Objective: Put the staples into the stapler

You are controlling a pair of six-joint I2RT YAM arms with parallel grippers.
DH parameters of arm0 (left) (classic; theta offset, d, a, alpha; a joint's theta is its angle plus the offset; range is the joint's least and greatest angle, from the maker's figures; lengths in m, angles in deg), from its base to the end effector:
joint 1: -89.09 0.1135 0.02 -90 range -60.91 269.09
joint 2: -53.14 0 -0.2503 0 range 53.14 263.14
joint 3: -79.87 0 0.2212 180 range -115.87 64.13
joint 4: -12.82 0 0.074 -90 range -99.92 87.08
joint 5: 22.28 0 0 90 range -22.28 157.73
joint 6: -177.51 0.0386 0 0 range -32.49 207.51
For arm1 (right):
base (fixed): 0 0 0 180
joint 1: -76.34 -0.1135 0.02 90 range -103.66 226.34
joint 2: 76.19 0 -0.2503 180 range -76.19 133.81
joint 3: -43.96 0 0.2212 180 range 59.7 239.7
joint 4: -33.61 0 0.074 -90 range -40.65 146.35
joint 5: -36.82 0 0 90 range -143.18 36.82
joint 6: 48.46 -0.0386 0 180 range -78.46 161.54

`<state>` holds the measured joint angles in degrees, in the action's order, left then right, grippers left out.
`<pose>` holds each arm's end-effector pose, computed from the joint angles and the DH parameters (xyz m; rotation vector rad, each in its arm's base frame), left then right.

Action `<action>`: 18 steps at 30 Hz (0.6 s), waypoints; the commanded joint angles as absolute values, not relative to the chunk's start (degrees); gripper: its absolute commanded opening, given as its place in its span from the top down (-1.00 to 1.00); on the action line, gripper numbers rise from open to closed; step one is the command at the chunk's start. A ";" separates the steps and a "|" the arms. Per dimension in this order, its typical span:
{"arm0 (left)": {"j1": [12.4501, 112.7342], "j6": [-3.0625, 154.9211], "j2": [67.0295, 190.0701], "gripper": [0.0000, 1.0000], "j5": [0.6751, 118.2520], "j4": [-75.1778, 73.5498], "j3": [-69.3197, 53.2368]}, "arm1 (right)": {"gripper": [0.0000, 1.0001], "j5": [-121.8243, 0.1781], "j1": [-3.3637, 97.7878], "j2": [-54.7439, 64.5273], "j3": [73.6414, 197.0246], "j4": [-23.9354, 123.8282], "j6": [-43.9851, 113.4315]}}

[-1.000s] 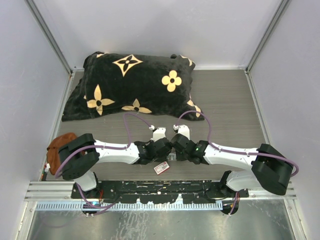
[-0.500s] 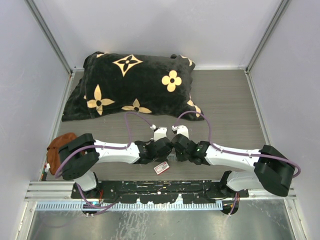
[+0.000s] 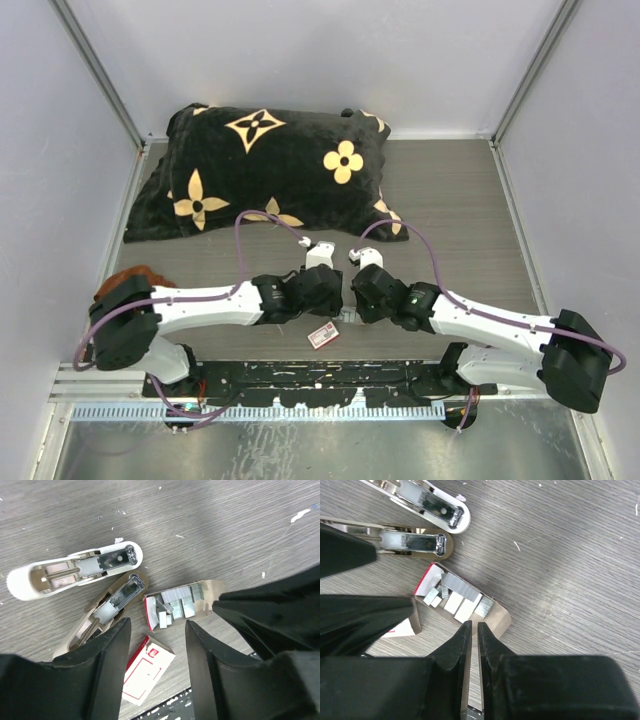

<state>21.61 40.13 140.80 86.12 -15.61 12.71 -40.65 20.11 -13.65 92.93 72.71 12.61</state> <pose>0.1222 -0.2629 0.2027 0.2799 2.4270 -0.5572 0.1111 0.1511 0.1949 -0.4988 2.4460 0.3685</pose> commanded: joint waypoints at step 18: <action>23.25 39.20 136.31 -0.03 82.41 -13.82 13.00 | 0.37 -37.83 21.03 -7.78 93.77 71.29 3.02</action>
<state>23.07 40.13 134.75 84.15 -17.81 13.06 -40.21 20.96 -9.16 93.54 73.80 5.70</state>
